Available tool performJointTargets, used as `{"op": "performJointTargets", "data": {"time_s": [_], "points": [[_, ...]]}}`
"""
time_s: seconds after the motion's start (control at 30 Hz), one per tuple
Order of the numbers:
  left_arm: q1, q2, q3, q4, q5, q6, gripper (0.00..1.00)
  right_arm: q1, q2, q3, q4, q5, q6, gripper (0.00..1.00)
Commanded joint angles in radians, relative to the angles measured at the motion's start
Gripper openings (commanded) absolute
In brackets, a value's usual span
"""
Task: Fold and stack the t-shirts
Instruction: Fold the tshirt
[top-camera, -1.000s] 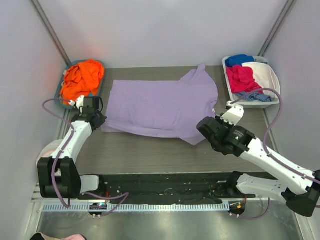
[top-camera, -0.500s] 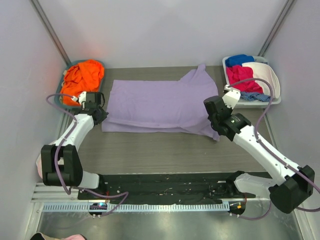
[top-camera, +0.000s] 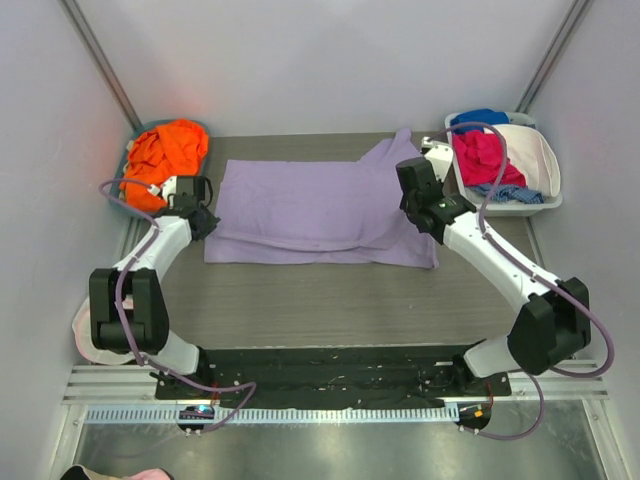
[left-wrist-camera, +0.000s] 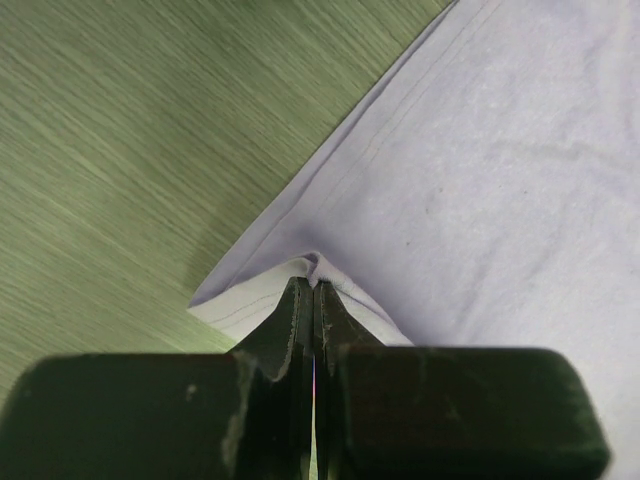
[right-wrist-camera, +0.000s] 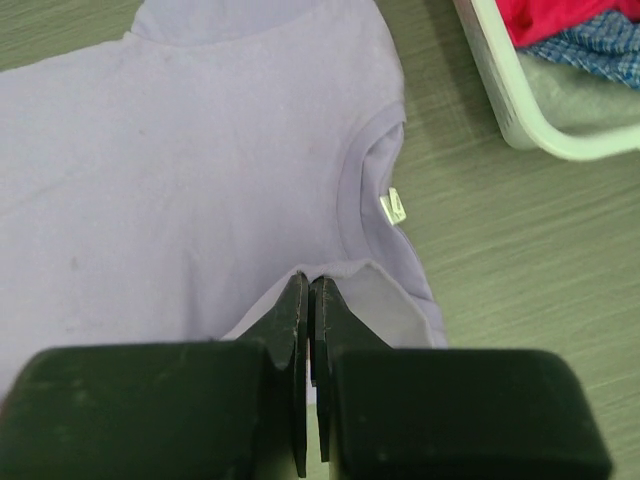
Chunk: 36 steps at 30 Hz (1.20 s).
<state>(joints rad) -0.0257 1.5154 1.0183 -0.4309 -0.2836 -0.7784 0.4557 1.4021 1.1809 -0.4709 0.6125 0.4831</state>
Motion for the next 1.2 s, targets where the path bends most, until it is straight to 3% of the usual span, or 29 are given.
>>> {"op": "performJointTargets", "data": {"time_s": [0.0, 0.47, 1.17], "points": [[0.006, 0.026, 0.055, 0.047, -0.002, 0.011, 0.0, -0.034, 0.05, 0.075, 0.092, -0.046, -0.098, 0.01], [0.006, 0.088, 0.094, 0.058, 0.001, 0.022, 0.0, -0.112, 0.273, 0.2, 0.198, -0.181, -0.219, 0.01], [0.006, 0.175, 0.181, 0.055, -0.012, 0.031, 0.0, -0.144, 0.459, 0.39, 0.218, -0.237, -0.273, 0.01]]}}
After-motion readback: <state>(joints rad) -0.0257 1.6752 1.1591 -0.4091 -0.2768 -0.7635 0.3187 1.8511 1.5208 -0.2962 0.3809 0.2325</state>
